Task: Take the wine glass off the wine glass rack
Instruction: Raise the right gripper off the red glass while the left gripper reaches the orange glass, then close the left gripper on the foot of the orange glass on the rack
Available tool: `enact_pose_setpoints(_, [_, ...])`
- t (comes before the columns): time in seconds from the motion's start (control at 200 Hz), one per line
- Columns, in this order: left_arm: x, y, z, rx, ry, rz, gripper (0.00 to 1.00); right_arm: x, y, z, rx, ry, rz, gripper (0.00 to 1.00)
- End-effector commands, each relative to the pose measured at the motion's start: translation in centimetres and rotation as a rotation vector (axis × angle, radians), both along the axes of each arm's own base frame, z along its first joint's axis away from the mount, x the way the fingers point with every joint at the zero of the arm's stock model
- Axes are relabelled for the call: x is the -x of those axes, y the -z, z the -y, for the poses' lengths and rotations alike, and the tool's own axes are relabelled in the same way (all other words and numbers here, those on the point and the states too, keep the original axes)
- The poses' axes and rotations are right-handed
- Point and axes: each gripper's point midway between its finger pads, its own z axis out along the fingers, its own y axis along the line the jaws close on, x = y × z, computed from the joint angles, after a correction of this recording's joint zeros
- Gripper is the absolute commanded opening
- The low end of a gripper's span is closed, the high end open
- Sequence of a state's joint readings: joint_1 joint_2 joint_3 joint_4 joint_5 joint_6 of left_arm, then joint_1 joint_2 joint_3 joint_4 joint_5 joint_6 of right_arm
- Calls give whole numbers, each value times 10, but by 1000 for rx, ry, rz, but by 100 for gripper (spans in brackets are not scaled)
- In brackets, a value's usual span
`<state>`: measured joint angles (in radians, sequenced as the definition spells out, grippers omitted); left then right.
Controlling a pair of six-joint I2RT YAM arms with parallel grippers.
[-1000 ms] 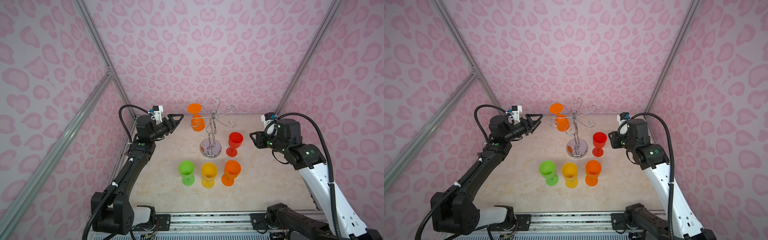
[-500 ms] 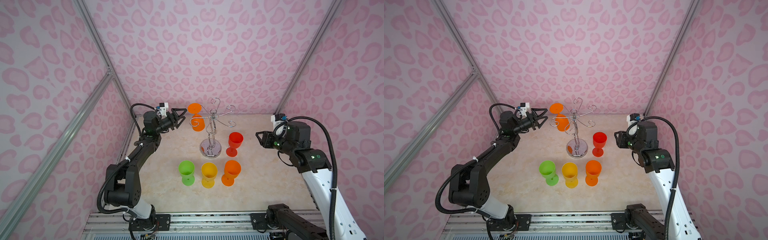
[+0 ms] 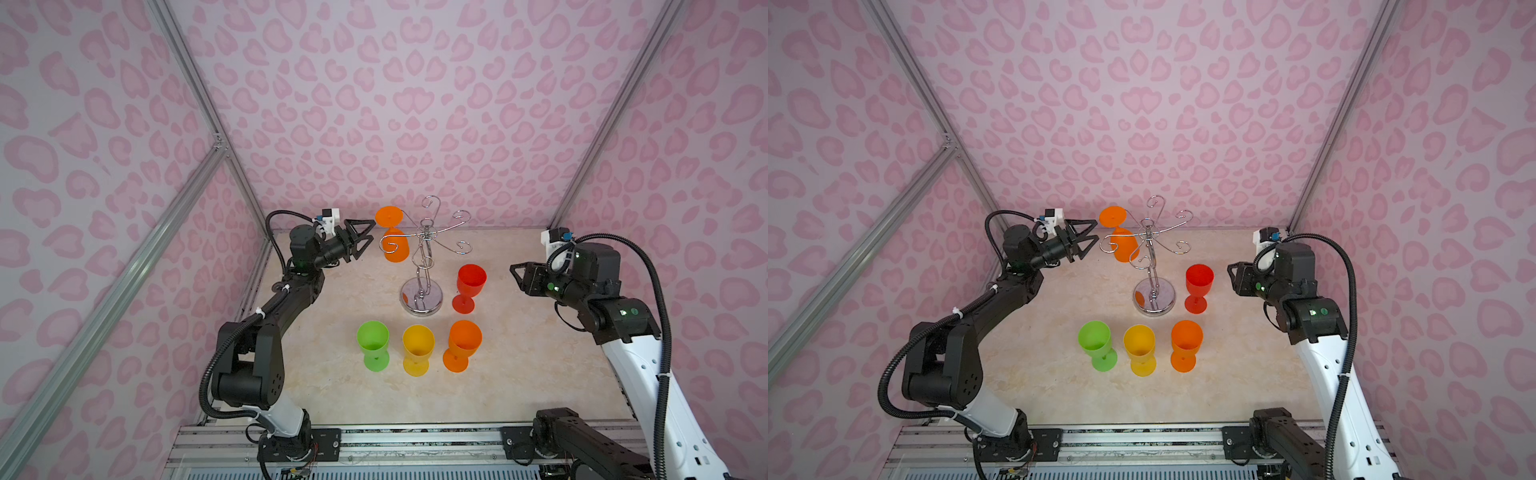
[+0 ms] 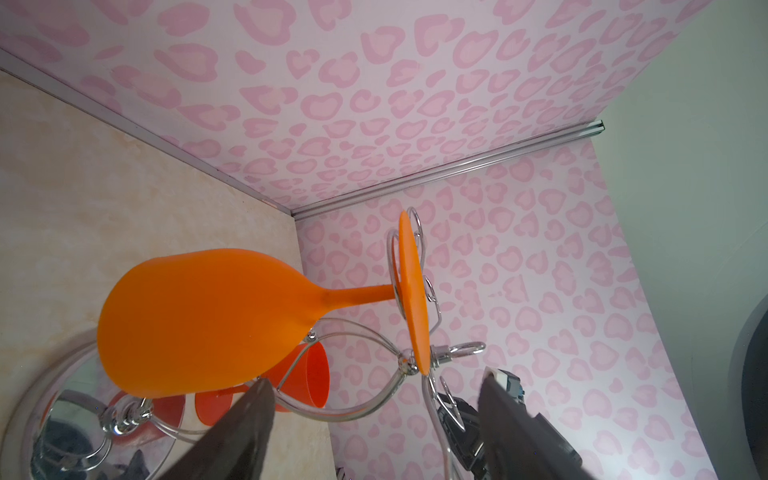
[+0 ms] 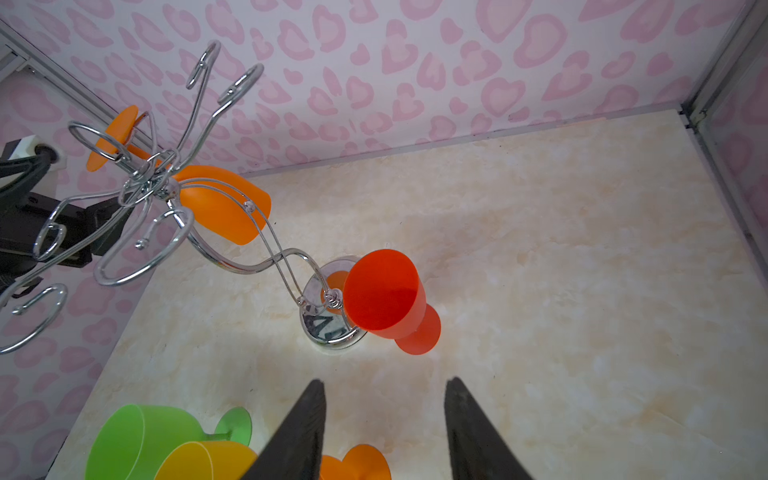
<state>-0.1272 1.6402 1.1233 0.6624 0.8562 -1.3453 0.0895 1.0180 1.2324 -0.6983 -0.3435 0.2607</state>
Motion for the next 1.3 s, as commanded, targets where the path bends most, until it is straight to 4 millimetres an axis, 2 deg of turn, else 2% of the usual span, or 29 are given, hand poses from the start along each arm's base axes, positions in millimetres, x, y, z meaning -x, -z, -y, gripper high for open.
enact_pose_setpoints(0.0, [-3, -21, 2, 40, 8, 71, 68, -4, -3, -3, -14, -12, 22, 47])
enact_pose_setpoints(0.05, [-5, -24, 4, 52, 15, 75, 63, -4, -2, -3, -14, -12, 19, 47])
enact_pose_setpoints(0.37, [-14, -28, 25, 86, 59, 75, 54, -4, 3, -3, -13, -13, 10, 47])
enact_pose_setpoints(0.585, [-14, -28, 25, 95, 60, 78, 39, -3, 4, -1, -10, -9, 8, 47])
enact_pose_setpoints(0.765, [-12, -29, 25, 91, 70, 79, 37, -5, 6, -1, -17, -11, 4, 47])
enact_pose_setpoints(0.78, [-12, -28, 26, 90, 70, 79, 33, -5, 7, -2, -17, -11, 4, 47])
enact_pose_setpoints(0.84, [-12, -27, 26, 88, 73, 75, 30, -5, 7, -2, -18, -12, 4, 47])
enact_pose_setpoints(1.3, [-7, -21, 26, 76, 94, 65, 17, -4, 9, -1, -20, -9, -1, 47])
